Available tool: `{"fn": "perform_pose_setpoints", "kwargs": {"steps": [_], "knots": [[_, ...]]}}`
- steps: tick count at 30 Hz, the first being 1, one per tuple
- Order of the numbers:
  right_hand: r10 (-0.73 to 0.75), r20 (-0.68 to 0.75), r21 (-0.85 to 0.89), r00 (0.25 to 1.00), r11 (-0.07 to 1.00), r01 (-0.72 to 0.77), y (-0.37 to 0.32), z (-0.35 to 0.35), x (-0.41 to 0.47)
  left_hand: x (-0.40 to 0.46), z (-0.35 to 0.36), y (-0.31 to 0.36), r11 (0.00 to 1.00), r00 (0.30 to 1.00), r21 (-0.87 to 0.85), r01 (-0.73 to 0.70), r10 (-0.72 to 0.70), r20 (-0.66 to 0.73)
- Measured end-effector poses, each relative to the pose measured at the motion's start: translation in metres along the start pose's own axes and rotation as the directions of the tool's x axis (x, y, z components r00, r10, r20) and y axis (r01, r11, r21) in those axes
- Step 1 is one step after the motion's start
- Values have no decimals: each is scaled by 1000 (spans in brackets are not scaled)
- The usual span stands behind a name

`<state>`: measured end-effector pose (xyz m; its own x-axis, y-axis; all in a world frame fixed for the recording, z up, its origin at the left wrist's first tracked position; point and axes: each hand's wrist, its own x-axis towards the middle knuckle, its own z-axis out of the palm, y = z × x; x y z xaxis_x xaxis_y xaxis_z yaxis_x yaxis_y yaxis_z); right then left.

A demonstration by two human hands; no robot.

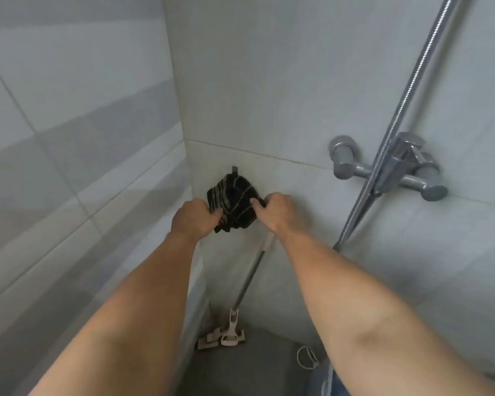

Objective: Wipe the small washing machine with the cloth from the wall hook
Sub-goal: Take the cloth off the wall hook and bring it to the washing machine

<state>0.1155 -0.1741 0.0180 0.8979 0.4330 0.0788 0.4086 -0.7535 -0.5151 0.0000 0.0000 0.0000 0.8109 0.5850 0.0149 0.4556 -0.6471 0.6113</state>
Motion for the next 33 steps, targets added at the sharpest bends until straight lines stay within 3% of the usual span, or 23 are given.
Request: {"fn": "perform_pose_setpoints", "kwargs": {"steps": [8, 18, 27, 33], "knots": [[-20, 9, -37, 1000, 999, 20, -6, 25, 36, 51, 17, 13, 991, 994, -95, 98, -102, -36], [-109, 8, 141, 994, 984, 107, -19, 61, 44, 69, 24, 12, 910, 977, -354, 215, -203, 73], [-19, 13, 429, 1000, 903, 12, -9, 33, -19, 8, 12, 19, 827, 974, -517, 220, -156, 164], [118, 85, 549, 989, 823, -145, 37, 28, -101, -78, 32, 31, 804, 951, -535, 259, -115, 288]]}}
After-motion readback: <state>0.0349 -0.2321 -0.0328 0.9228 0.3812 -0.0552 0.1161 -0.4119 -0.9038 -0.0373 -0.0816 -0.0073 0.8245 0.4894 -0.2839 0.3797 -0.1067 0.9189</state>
